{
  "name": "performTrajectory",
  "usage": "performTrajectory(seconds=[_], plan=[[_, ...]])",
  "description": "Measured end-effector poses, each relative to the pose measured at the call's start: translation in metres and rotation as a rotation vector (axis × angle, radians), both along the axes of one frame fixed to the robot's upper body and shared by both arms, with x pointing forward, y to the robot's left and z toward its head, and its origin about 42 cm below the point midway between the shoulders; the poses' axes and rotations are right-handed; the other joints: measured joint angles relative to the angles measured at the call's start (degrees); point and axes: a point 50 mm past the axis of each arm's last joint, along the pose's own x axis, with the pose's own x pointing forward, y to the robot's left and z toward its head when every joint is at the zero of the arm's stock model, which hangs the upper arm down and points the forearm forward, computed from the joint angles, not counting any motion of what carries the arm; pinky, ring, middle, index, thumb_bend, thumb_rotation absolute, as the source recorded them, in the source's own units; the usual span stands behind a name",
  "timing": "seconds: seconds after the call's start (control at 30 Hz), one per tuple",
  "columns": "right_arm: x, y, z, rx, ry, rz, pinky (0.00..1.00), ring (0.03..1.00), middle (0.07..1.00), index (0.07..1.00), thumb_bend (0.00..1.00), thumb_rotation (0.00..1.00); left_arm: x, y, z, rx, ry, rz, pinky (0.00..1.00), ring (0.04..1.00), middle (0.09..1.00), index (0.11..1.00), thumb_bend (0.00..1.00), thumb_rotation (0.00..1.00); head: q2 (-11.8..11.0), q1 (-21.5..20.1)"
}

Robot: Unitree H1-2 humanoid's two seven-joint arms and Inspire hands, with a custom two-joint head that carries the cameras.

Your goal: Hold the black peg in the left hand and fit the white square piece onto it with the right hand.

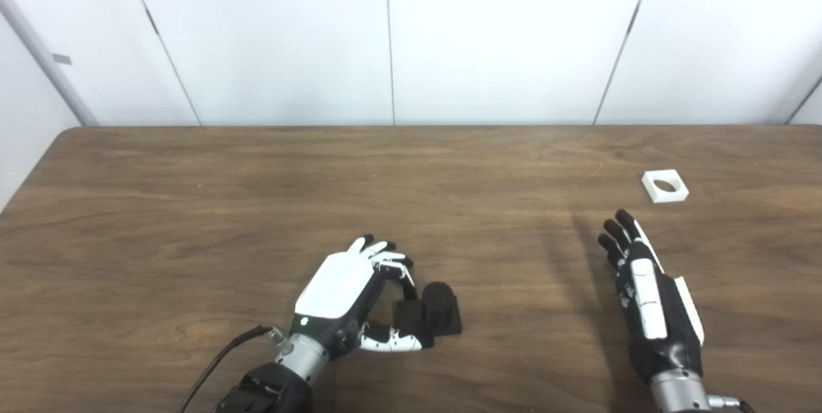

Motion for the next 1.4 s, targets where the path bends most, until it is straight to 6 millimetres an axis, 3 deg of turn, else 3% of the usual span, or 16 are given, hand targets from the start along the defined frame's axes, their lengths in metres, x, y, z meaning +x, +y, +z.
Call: performTrajectory(seconds=[0.17,0.37,0.57,0.8,1.0,1.2,1.4], plan=[[0.003,-0.008,0.012,-0.160,-0.009,-0.039,0.90,0.910,0.873,0.736,0.57,0.33,0.000,0.001,0.000,0.007,0.009,-0.005,1.00,0.926,0.804,0.487,0.52,0.06,0.00,-2.28],[0.018,-0.028,0.025,-0.237,-0.020,-0.070,0.92,0.920,0.884,0.704,0.69,0.21,0.001,0.004,0.000,0.012,0.016,-0.003,1.00,0.918,0.798,0.487,0.52,0.05,-0.79,-8.43],[0.046,-0.045,0.053,-0.354,-0.088,-0.080,0.99,0.947,0.893,0.693,0.76,0.19,0.001,0.005,0.001,0.015,0.018,-0.007,1.00,0.908,0.791,0.487,0.52,0.05,-1.76,-11.07],[0.067,-0.070,0.072,-0.610,-0.080,-0.129,0.93,0.918,0.888,0.684,0.80,0.25,0.002,0.009,0.000,0.021,0.005,-0.020,1.00,0.899,0.788,0.487,0.52,0.05,-2.55,-13.98],[0.093,-0.095,0.090,-0.788,-0.048,-0.131,0.91,0.948,0.913,0.681,0.81,0.21,0.000,0.014,-0.002,0.012,0.014,-0.014,1.00,0.894,0.783,0.487,0.52,0.05,-3.07,-17.05],[0.121,-0.105,0.111,-0.923,-0.012,-0.098,0.91,0.983,0.934,0.681,0.84,0.17,-0.001,0.017,-0.003,0.011,0.019,-0.011,1.00,0.884,0.775,0.487,0.52,0.05,-3.34,-18.28],[0.154,-0.115,0.111,-1.041,0.091,-0.026,0.99,1.000,0.953,0.697,0.84,0.18,-0.002,0.018,-0.002,0.009,0.003,-0.024,1.00,0.878,0.768,0.486,0.52,0.05,-3.60,-18.99]])
